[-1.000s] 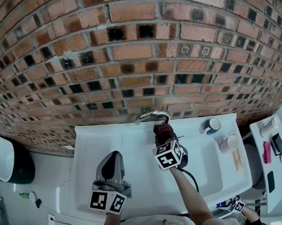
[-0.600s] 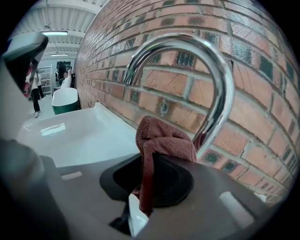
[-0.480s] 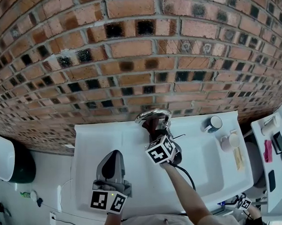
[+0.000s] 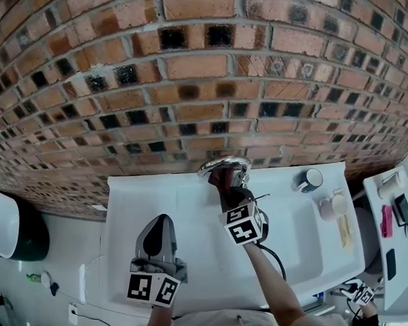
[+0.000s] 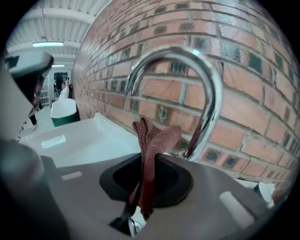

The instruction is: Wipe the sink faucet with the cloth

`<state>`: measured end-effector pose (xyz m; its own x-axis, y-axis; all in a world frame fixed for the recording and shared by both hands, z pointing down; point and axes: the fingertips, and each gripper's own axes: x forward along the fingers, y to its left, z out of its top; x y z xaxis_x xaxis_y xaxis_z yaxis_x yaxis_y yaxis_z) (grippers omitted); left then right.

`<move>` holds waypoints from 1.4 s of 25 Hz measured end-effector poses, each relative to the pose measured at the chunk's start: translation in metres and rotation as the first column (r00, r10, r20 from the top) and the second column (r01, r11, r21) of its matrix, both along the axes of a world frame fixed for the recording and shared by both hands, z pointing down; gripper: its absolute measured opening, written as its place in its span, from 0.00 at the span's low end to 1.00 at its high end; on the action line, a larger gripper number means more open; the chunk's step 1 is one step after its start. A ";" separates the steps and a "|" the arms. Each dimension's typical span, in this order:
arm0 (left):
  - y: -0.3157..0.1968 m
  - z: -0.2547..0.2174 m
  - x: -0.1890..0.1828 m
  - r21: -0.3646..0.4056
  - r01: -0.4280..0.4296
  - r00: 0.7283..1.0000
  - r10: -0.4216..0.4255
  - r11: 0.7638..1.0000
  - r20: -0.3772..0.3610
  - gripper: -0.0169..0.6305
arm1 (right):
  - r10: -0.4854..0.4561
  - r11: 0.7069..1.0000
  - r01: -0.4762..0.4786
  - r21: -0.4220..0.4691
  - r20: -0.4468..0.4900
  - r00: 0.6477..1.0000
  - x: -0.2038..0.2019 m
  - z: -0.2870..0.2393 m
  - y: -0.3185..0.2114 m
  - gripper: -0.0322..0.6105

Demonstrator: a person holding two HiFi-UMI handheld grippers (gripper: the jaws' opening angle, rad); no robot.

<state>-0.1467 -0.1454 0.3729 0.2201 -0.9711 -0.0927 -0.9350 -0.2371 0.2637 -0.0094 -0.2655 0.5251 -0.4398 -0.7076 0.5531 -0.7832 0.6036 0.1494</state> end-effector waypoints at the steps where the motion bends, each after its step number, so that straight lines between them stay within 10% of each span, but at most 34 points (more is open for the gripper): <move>1: 0.000 -0.001 0.002 0.004 -0.006 1.000 0.006 1.000 0.000 0.03 | 0.004 1.000 -0.004 0.014 0.047 0.999 0.002 -0.011 0.004 0.12; 16: 0.052 -0.048 0.019 0.136 -0.017 0.999 0.011 0.991 0.041 0.03 | -0.011 0.950 -0.095 0.298 0.336 0.942 0.054 -0.178 0.129 0.13; 35: 0.092 -0.056 0.035 0.168 -0.040 0.997 0.027 0.985 0.078 0.03 | -0.001 0.936 -0.162 0.312 0.462 0.887 0.081 -0.179 0.199 0.12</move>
<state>-0.1117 -0.0534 0.3168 0.2648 -0.9347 -0.2372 -0.9413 -0.3039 0.1468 0.0712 -0.0664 0.3460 -0.5149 -0.8565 0.0349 -0.8569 0.5131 -0.0492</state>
